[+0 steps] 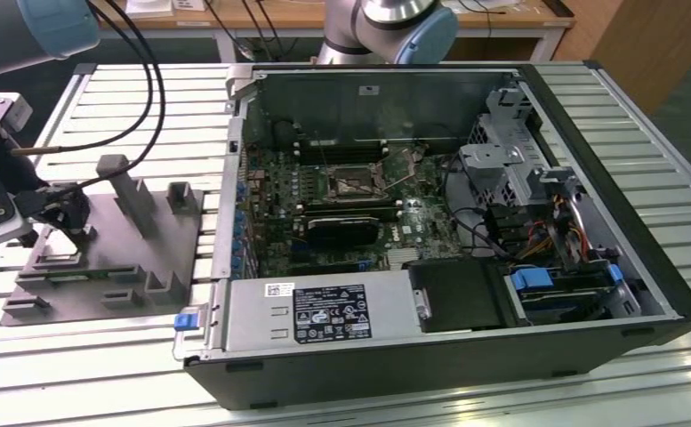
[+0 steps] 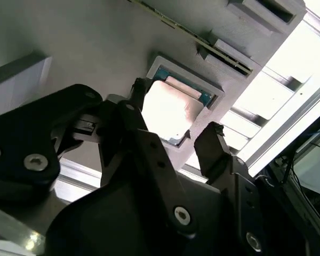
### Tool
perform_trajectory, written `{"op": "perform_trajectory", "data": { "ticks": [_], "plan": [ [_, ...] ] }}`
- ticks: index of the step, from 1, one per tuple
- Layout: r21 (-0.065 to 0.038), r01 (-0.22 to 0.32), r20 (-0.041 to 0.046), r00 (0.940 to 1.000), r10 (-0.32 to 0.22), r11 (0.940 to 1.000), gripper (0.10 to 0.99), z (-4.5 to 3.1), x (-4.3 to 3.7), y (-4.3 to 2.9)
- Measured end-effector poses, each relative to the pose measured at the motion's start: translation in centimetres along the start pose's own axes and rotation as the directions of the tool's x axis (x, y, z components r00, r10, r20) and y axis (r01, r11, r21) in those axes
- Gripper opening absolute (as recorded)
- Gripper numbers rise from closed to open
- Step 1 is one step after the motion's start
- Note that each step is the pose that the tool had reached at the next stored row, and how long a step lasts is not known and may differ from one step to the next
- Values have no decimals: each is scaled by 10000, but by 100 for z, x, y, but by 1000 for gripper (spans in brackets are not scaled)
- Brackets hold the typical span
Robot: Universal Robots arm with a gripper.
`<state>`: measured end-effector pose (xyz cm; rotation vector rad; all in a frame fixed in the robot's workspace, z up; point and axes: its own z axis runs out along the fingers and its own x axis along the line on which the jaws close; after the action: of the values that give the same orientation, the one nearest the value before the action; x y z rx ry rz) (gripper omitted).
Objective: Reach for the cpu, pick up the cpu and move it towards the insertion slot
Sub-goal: 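Pick up the cpu and move it towards the insertion slot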
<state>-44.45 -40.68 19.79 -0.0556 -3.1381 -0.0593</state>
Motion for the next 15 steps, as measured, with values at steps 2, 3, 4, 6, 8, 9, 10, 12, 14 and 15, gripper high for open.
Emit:
{"op": "perform_trajectory", "data": {
  "ticks": [2, 3, 4, 6, 8, 9, 10, 12, 14, 15],
  "plan": [
    [-3, -1, 4, 10000, 1, 10000, 647, 13, -1, 1],
    [-1, 0, 2, 10000, 0, 10000, 647, 29, 0, 2],
    [0, 5, -1, 10000, -5, 10000, 647, 47, 1, 4],
    [0, 16, 0, 10000, -16, 10000, 647, 79, 0, 12],
    [0, 21, -1, 10000, -21, 10000, 647, 103, 1, 21],
    [0, 21, -2, 10000, -21, 10000, 647, 110, 1, 27],
    [0, 21, -1, 10000, -21, 10000, 647, 117, 1, 30],
    [-1, 22, 0, 10000, -22, 10000, 647, 135, 0, 34],
    [-1, 22, 0, 10000, -22, 10000, 647, 159, 1, 35],
    [1, 21, -2, 10000, -21, 10000, 647, 162, 1, 35]
  ]
}}
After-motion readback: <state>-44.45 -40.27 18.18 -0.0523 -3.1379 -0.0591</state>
